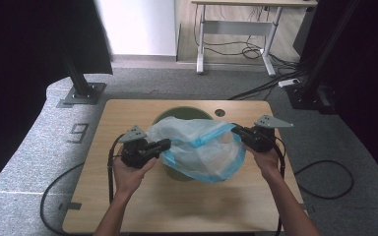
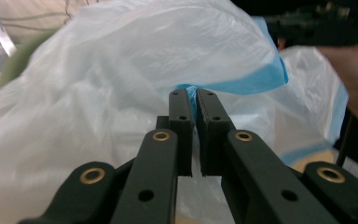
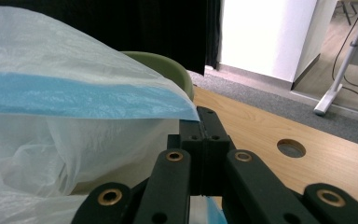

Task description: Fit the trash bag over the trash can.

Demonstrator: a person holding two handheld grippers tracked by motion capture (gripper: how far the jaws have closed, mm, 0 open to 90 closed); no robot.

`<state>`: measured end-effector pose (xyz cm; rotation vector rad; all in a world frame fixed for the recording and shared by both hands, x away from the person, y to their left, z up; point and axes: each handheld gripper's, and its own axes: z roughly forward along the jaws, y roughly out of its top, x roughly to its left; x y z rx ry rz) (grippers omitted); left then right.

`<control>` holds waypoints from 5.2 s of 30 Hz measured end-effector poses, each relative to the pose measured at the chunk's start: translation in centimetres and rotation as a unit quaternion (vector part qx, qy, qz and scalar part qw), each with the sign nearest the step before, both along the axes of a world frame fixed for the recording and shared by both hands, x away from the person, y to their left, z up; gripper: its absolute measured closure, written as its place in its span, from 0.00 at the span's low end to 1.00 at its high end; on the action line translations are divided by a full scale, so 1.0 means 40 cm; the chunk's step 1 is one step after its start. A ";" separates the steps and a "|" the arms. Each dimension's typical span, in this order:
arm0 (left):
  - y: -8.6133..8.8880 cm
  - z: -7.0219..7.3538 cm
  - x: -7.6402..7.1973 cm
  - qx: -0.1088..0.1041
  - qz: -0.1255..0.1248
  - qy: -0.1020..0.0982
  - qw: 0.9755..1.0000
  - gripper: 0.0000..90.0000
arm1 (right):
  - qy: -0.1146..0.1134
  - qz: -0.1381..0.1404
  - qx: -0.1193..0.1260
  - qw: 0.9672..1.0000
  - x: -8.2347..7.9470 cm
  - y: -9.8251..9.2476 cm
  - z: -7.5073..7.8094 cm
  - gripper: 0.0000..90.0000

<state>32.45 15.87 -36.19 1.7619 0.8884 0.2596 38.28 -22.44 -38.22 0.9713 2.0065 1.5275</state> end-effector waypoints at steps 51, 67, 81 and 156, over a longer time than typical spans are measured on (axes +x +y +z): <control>0.133 -0.133 0.287 -0.001 0.116 0.105 0.988 0.99 | 0.171 -0.001 -0.026 0.985 0.318 0.156 -0.183 0.99; 0.130 -0.153 0.297 0.014 0.120 0.138 0.983 0.99 | 0.187 -0.006 -0.056 0.981 0.322 0.172 -0.213 0.99; 0.137 -0.141 0.277 0.002 0.112 0.127 0.986 0.99 | 0.101 -0.083 0.072 0.989 0.278 0.044 -0.151 0.71; 0.149 -0.098 0.134 0.012 0.073 0.065 0.995 0.99 | 0.027 0.110 0.052 0.992 -0.203 0.074 -0.082 0.99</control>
